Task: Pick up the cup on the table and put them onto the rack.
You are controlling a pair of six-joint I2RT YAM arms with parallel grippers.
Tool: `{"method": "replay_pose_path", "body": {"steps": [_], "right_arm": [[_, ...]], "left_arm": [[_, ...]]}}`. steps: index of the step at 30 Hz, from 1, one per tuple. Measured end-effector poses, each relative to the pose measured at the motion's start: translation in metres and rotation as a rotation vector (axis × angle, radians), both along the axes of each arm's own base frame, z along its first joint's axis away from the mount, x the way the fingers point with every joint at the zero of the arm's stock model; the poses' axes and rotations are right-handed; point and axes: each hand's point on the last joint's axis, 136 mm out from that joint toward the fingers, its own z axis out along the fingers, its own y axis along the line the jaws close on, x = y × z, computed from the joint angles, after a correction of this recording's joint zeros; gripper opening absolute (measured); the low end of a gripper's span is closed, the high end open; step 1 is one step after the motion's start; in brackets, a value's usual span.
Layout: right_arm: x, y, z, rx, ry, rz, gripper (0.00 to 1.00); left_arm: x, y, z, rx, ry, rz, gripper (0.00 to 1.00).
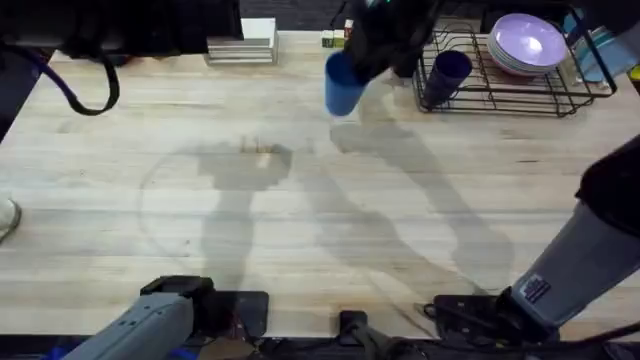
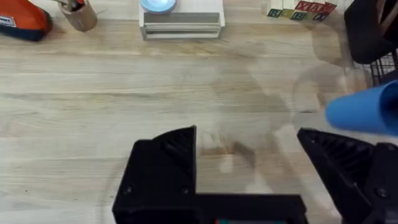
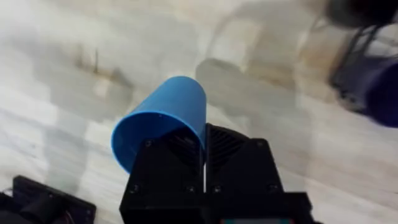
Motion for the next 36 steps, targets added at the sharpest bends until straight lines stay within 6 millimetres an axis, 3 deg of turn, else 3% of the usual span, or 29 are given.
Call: {"method": "replay_pose_path", "body": {"steps": [7, 11, 23, 29, 36], "right_arm": [[0.034, -0.042, 0.059, 0.050, -0.147, -0.076, 0.032], [0.042, -0.072, 0.080, 0.053, -0.200, -0.121, 0.032], [0.037, -0.169, 0.118, -0.033, -0.298, -0.281, 0.032], [0.025, -0.198, 0.135, -0.050, -0.334, -0.337, 0.032], [0.023, -0.219, 0.138, -0.062, -0.340, -0.386, 0.032]], "left_arm": [[0.000, 0.000, 0.000, 0.000, 0.000, 0.000, 0.993], [0.000, 0.000, 0.000, 0.000, 0.000, 0.000, 0.993], [0.000, 0.000, 0.000, 0.000, 0.000, 0.000, 0.993], [0.000, 0.000, 0.000, 0.000, 0.000, 0.000, 0.993], [0.000, 0.000, 0.000, 0.000, 0.000, 0.000, 0.993]]}}
